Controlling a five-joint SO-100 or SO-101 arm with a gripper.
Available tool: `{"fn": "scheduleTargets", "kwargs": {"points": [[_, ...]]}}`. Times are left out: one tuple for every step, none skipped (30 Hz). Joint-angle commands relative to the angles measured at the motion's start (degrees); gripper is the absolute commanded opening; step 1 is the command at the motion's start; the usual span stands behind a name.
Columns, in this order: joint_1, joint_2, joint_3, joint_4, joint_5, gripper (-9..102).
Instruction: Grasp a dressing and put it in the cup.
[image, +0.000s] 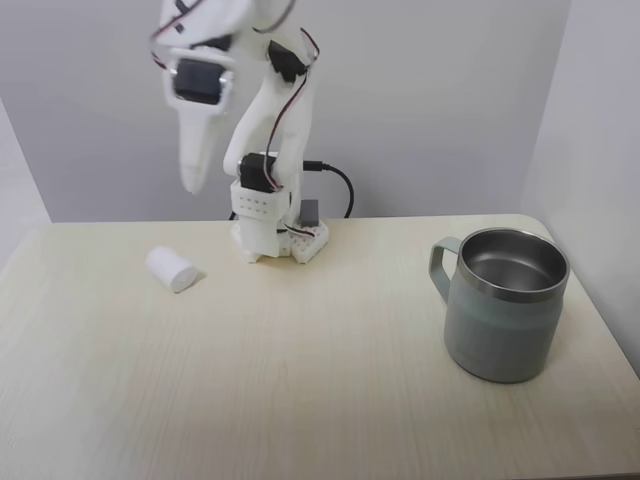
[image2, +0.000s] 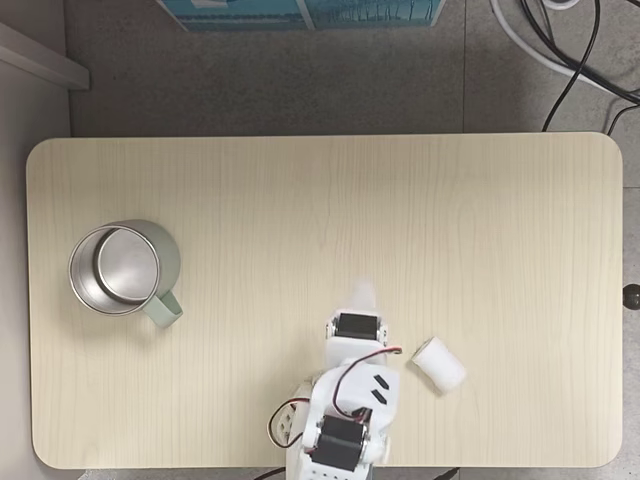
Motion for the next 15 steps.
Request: {"fn": "scheduleTargets", "kwargs": {"points": [[9.05, 3.52, 3.34, 2.72, -5.19, 14], [12.04, 4.57, 2.81, 2.72, -7.03, 16], [15.29, 5.89, 2.46, 2.72, -8.61, 17], [17.84, 7.73, 2.2, 2.72, -10.28, 18], [20.57, 9.76, 2.11, 2.64, -11.51, 19], [23.03, 12.04, 2.02, 2.37, -12.3, 19], [25.49, 14.41, 1.85, 2.11, -13.01, 20], [27.86, 16.61, 1.49, 1.93, -13.8, 20], [30.15, 18.46, 0.62, 1.32, -14.5, 20], [32.08, 19.69, -0.79, 0.18, -15.12, 20], [33.93, 20.65, -2.46, -1.23, -15.73, 21], [35.42, 21.62, -4.13, -2.64, -16.26, 22], [36.83, 22.94, -5.62, -3.87, -16.88, 22], [38.06, 24.52, -6.94, -5.01, -17.4, 23], [38.94, 26.02, -8.09, -5.98, -17.93, 23]]}}
